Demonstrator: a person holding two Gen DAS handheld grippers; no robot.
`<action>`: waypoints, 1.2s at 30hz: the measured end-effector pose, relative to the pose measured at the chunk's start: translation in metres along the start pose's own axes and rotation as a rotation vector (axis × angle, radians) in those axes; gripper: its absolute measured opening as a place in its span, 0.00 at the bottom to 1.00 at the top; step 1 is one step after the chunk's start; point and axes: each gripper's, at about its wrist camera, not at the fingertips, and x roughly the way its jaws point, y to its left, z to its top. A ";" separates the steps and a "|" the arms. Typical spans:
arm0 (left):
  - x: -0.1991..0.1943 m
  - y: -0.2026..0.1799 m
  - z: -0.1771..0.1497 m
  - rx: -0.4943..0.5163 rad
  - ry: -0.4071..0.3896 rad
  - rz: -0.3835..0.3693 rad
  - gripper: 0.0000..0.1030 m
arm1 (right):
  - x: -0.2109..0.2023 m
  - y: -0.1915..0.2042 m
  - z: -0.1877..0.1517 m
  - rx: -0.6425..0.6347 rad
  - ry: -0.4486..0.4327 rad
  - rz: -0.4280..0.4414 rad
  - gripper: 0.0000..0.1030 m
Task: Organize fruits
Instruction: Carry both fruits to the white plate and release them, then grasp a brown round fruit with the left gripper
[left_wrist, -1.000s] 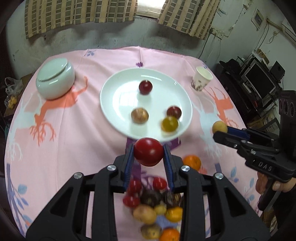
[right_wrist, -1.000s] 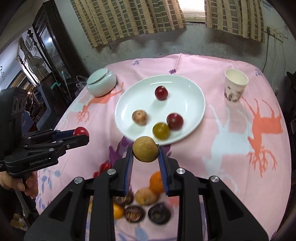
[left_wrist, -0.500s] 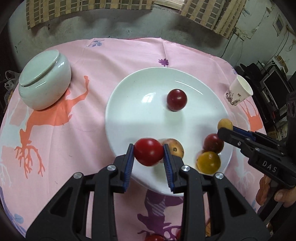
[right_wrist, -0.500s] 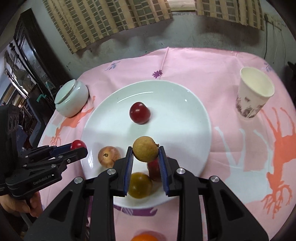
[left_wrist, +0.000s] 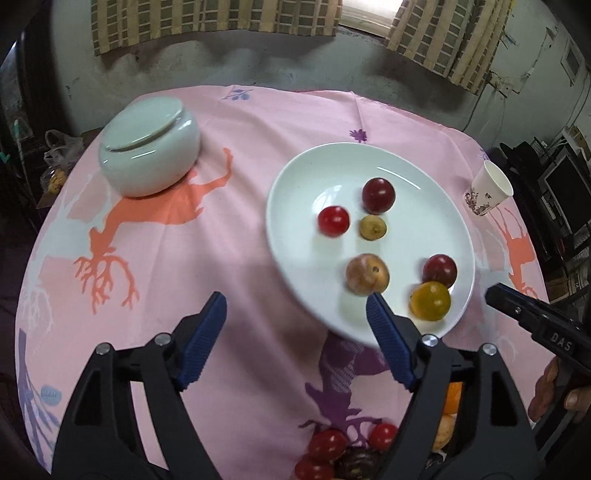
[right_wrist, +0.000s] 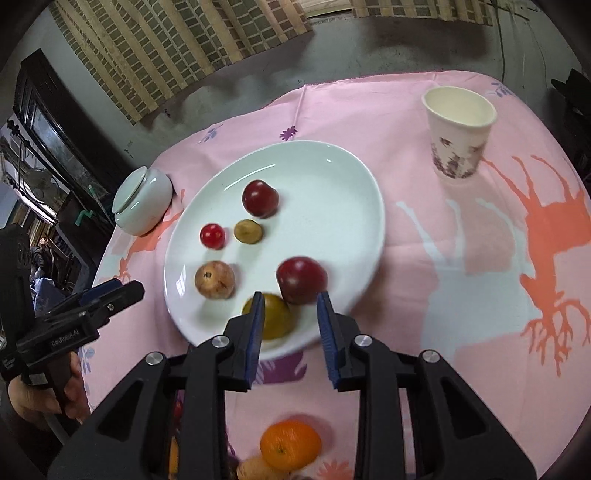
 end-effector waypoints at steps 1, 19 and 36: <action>-0.004 0.005 -0.008 -0.014 0.005 0.008 0.77 | -0.006 -0.005 -0.010 0.022 0.007 -0.020 0.51; -0.072 0.014 -0.162 -0.052 0.193 0.042 0.81 | -0.073 0.026 -0.165 0.012 0.144 -0.017 0.80; -0.069 -0.010 -0.195 0.030 0.257 -0.005 0.85 | -0.073 0.015 -0.185 0.041 0.201 -0.072 0.93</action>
